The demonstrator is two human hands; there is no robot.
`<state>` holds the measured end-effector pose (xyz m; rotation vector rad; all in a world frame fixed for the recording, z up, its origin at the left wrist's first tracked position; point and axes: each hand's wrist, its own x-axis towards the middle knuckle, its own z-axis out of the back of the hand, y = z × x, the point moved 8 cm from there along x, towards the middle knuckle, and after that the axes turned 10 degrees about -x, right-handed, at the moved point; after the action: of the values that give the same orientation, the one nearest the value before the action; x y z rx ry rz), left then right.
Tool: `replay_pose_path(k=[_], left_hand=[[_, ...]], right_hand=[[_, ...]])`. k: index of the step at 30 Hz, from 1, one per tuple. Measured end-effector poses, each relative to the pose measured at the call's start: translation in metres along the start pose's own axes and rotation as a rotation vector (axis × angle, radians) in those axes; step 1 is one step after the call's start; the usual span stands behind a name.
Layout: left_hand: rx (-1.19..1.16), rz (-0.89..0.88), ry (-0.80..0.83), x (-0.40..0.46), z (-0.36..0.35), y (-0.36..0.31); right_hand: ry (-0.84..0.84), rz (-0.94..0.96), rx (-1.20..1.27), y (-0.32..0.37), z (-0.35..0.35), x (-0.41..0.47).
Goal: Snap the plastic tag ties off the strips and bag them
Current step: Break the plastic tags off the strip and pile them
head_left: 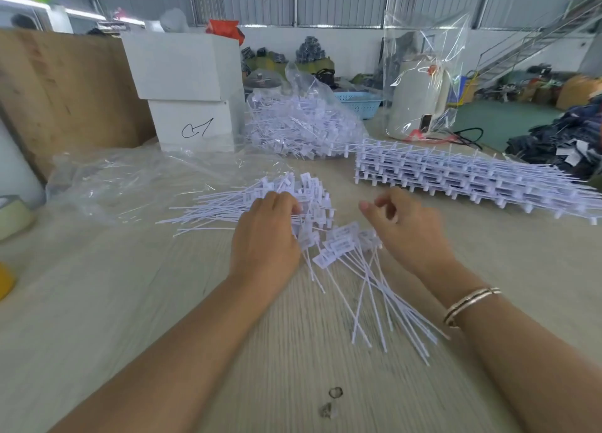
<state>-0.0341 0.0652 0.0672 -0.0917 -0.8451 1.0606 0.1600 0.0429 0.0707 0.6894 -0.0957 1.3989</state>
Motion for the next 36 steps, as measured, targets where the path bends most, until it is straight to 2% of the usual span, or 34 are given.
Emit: replay_pose_path(k=[3,5,6,11,14,19,23,28,33,36], left_hand=[[0.168,0.172,0.174,-0.008,-0.002,0.010],[0.273,0.182,0.318,-0.015,-0.013,0.009],[0.274,0.169,0.351,-0.018,-0.018,0.006],[0.160,0.084,0.381,-0.023,-0.032,-0.007],[0.199,0.021,0.424,-0.024,-0.037,-0.009],[0.208,-0.080,0.447,-0.024,-0.038,-0.009],[0.274,-0.101,0.372,-0.015,-0.035,-0.001],[0.205,-0.117,0.396,-0.002,-0.035,0.022],[0.081,-0.184,0.247,0.012,-0.016,0.032],[0.108,-0.152,0.192,0.029,-0.007,0.052]], right_hand=[[0.344,-0.047,-0.370,-0.016,-0.002,-0.006],[0.581,-0.052,-0.358,-0.021,-0.017,-0.019],[0.646,-0.028,-0.297,-0.016,-0.025,-0.024],[0.715,0.125,-0.023,0.029,-0.047,-0.037],[0.766,0.031,0.223,0.036,-0.055,-0.042],[0.721,-0.062,0.430,0.030,-0.061,-0.038],[0.539,-0.092,0.471,0.019,-0.057,-0.027],[0.302,-0.119,0.500,0.005,-0.046,-0.012],[0.180,-0.269,0.637,-0.022,-0.041,-0.005],[0.195,-0.267,0.644,-0.021,-0.046,-0.003]])
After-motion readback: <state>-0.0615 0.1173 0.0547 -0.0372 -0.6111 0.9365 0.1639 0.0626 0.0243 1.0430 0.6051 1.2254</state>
